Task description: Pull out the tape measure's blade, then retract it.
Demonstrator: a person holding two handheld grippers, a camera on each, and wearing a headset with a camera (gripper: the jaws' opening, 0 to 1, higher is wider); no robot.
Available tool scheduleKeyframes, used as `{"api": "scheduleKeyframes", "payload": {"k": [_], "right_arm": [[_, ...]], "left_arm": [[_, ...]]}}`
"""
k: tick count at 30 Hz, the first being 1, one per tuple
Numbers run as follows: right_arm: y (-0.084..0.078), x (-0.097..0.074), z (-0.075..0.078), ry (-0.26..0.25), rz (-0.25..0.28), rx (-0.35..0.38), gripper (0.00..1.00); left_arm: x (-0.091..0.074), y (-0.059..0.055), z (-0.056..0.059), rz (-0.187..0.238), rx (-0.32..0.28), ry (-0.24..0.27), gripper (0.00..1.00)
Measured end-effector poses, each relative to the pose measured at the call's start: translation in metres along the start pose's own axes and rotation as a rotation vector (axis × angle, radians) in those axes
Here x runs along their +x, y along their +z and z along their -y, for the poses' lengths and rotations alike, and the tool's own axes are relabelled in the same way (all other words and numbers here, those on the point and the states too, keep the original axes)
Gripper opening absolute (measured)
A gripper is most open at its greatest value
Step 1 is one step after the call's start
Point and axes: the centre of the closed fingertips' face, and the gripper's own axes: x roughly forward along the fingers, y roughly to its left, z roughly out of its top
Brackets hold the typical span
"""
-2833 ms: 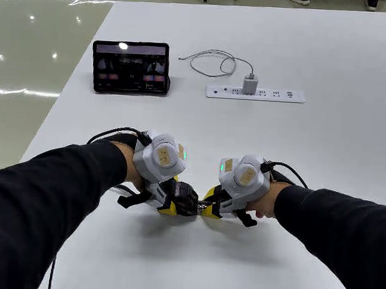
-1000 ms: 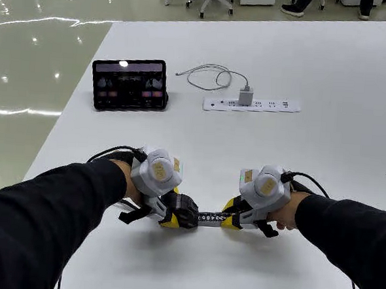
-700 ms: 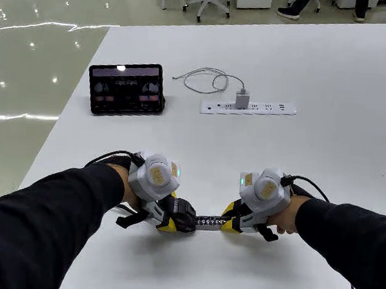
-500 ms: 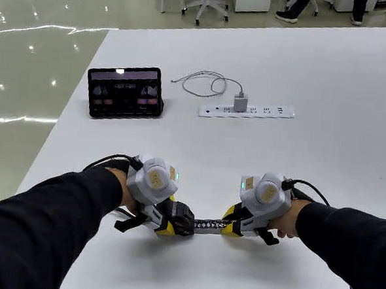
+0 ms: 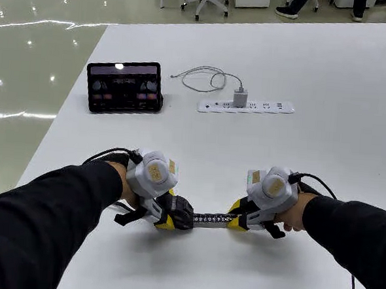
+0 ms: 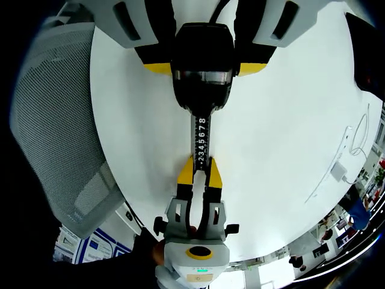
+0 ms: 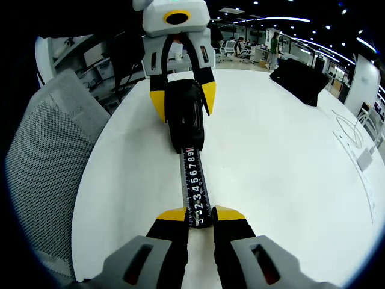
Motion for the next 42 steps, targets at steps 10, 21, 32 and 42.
{"api": "scheduleKeyframes", "payload": {"k": [10,21,32,42], "right_arm": [[-0.009,-0.008,0.002,-0.007,-0.002,0.012,0.11],[-0.014,-0.013,0.004,-0.013,-0.003,0.019,0.11],[-0.018,-0.016,0.005,-0.019,-0.005,0.021,0.11],[-0.023,-0.022,0.003,-0.022,-0.003,0.026,0.11]], "left_arm": [[0.001,0.001,0.0,0.006,-0.009,-0.001,0.33],[0.001,0.001,0.0,0.011,-0.014,0.002,0.33],[0.0,0.001,-0.001,0.02,-0.018,0.006,0.33],[0.0,0.001,-0.001,0.023,-0.021,0.008,0.33]]}}
